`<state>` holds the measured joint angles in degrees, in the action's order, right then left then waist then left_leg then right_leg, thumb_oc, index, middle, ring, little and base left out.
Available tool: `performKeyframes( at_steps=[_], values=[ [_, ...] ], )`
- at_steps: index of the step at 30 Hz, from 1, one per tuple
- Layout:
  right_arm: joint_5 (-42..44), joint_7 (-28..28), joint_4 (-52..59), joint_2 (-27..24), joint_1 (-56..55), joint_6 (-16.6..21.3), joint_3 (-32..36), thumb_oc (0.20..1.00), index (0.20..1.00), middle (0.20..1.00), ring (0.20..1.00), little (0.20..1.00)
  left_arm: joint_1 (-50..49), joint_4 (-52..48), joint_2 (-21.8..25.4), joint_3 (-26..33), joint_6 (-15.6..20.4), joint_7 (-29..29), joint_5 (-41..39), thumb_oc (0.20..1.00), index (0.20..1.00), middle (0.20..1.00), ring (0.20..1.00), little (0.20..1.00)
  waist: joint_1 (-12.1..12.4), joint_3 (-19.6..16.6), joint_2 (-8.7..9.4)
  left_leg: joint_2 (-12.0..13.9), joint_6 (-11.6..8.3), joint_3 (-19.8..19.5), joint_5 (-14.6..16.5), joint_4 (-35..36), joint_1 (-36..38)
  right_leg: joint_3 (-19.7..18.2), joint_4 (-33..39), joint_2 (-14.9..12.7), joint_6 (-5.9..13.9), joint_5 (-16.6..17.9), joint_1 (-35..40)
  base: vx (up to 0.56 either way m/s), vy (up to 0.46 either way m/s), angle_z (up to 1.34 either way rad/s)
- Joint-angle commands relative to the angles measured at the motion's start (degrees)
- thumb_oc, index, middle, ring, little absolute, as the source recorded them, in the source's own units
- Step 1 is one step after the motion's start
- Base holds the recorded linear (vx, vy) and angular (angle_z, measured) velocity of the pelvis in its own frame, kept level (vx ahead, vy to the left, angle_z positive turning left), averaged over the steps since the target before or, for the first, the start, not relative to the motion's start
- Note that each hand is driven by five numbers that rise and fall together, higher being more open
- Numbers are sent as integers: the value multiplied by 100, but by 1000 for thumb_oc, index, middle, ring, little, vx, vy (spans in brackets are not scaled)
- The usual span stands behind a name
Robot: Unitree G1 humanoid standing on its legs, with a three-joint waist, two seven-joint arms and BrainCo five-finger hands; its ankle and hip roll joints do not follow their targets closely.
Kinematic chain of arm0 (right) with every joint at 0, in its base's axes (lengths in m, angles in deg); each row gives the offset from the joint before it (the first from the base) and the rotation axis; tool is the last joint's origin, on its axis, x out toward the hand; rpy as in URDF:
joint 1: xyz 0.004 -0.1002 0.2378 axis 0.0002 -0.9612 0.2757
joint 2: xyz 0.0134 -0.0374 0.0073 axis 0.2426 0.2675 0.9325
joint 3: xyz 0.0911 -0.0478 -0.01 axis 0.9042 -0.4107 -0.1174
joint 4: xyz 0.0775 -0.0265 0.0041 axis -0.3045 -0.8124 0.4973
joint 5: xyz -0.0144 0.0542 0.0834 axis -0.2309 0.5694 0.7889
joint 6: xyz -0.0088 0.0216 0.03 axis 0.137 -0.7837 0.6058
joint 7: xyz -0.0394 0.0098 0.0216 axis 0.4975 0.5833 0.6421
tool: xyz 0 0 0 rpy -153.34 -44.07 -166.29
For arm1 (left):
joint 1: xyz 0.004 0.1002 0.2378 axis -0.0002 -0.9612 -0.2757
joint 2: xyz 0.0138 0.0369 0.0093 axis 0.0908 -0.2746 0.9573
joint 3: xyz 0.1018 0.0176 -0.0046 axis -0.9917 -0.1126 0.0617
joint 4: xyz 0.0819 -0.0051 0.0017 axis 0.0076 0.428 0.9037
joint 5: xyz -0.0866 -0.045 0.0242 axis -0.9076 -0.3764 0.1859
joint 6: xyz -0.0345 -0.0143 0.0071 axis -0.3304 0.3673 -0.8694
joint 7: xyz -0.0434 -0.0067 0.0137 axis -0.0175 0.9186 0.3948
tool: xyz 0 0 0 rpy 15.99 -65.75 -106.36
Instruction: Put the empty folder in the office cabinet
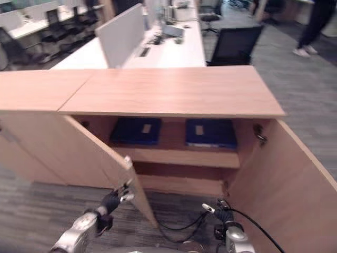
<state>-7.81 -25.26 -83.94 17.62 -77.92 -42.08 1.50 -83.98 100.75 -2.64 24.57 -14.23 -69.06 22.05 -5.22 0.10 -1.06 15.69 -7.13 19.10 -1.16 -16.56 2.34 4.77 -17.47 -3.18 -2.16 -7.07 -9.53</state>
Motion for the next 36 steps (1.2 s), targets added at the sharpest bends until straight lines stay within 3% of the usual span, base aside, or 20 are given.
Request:
performKeyframes(
  at_steps=[1, 2, 3, 5, 7, 10, 11, 15, 18, 20, 21, 25, 30, 32, 36],
  values=[
    [-144, -76, 33, -175, 94, 55, -87, 1000, 1000, 1000, 1000, 1000, 859, -504, -480, -190, 533, -278, 118, 1000, 1000, 1000, 1000, 1000, 97, 151, 12, -672, 64, -1658, 136, 1053, -308, -942, 1102, -81, 945, 243, 875, 116, 4, -168],
    [-144, -76, 32, -175, 97, 55, -85, 1000, 1000, 1000, 1000, 1000, 863, -501, -481, -191, 535, -278, 119, 1000, 1000, 1000, 1000, 1000, 98, 142, 12, -673, 63, -1658, 111, 1070, -318, -943, 1112, -81, 944, 261, 862, 88, 9, -157],
    [-174, -93, -83, -181, 64, 54, -76, 1000, 1000, 1000, 1000, 1000, 967, -408, -508, -172, 558, -227, 134, 1000, 1000, 1000, 1000, 1000, 122, 150, -15, -745, 14, -2290, -42, 1400, -501, -1289, 1171, 56, 935, 221, 865, 59, -1, -124],
    [-206, -107, -180, -193, 57, 58, -76, 1000, 1000, 1000, 1000, 1000, 1105, -288, -504, -98, 594, -166, 145, 1000, 1000, 1000, 1000, 1000, 164, 228, -24, -894, 24, -2683, -135, 1601, -635, -1689, 1228, 196, 948, 186, 918, 74, -20, -86],
    [-238, -103, -232, -188, 16, 49, -95, 1000, 1000, 1000, 1000, 1000, 1173, -214, -523, -22, 612, -125, 151, 1000, 1000, 1000, 1000, 1000, 180, 265, -27, -966, 13, -2804, -154, 1621, -702, -1865, 1257, 259, 958, 187, 960, 66, -8, -92],
    [-354, -272, -571, -12, -426, -11, -142, 1000, 1000, 1000, 1000, 1000, 1488, 339, -514, 323, 741, 150, 212, 1000, 1000, 1000, 1000, 1000, -38, 149, -77, -858, -18, -2270, -193, 1955, -304, -2126, 1450, 281, 1074, 242, 1091, 121, 80, -107],
    [-354, -272, -572, -12, -425, -10, -144, 1000, 1000, 1000, 1000, 1000, 1493, 348, -516, 324, 746, 149, 213, 1000, 1000, 1000, 1000, 1000, -25, 159, -74, -858, -16, -2252, -192, 1968, -281, -2141, 1454, 279, 1075, 240, 1103, 74, 69, -111],
    [-591, -400, -1922, 106, -609, -210, 39, 1000, 1000, 1000, 1000, 1000, 2309, 1461, 105, 1196, 891, 471, 49, 1000, 1000, 1000, 1000, 1000, -261, 17, 18, -872, 31, -1380, -64, 2138, 16, -2444, 1712, 87, 1413, 531, 858, 49, 97, -107],
    [-654, -404, -2141, 93, -659, -254, 118, 1000, 1000, 1000, 1000, 1000, 2424, 1552, 220, 1293, 931, 495, 65, 1000, 1000, 1000, 1000, 1000, -287, 7, 25, -883, 48, -1252, -29, 2146, 59, -2492, 1743, 62, 1456, 574, 824, 17, 78, -83],
    [-1544, -610, -3425, -437, -1301, -670, 601, 1000, 1000, 1000, 1000, 1000, 3335, 2372, 1054, 1675, 959, 361, 124, 1000, 1000, 1000, 1000, 1000, -549, -30, 99, -949, 133, -673, 146, 2128, 215, -2628, 1839, -112, 1712, 762, 590, -21, 283, -43],
    [-1564, -681, -3561, -618, -1378, -731, 769, 1000, 1000, 1000, 1000, 1000, 3461, 2447, 1241, 1737, 951, 314, 110, 1000, 1000, 1000, 1000, 1000, -598, -31, 145, -951, 140, -580, 176, 2108, 243, -2623, 1824, -124, 1716, 807, 533, -19, 192, -56],
    [-1772, -829, -3700, -882, -1368, -835, 767, 1000, 1000, 1000, 1000, 1000, 3692, 2598, 1419, 1824, 942, 272, -4, 1000, 1000, 1000, 1000, 1000, -623, -26, 226, -926, 130, -466, 207, 2090, 278, -2622, 1793, -119, 1716, 883, 463, -18, 35, -73],
    [-1923, -832, -4030, -1730, -1214, -983, 1259, 1000, 1000, 1000, 1000, 1000, 3801, 2532, 1493, 1800, 919, 117, -74, 1000, 1000, 1000, 1000, 1000, -621, -35, 366, -911, 129, -352, 273, 2047, 331, -2596, 1777, -139, 1716, 956, 412, -7, 35, -22],
    [-1798, -700, -4001, -2265, -1032, -967, 1615, 1000, 1000, 1000, 1000, 1000, 3748, 2418, 1388, 1738, 929, 97, -42, 1000, 1000, 1000, 1000, 1000, -608, -26, 397, -909, 137, -347, 313, 2024, 344, -2575, 1788, -172, 1716, 971, 415, -15, 49, -14],
    [-1079, -287, -3155, -2852, -386, -725, 2063, 1000, 1000, 1000, 1000, 1000, 3269, 2000, 1107, 1699, 1008, 226, -98, 1000, 1000, 1000, 1000, 1000, -594, -34, 406, -908, 141, -325, 363, 2021, 370, -2546, 1776, -192, 1716, 987, 404, -3, 39, -3]
  ],
)
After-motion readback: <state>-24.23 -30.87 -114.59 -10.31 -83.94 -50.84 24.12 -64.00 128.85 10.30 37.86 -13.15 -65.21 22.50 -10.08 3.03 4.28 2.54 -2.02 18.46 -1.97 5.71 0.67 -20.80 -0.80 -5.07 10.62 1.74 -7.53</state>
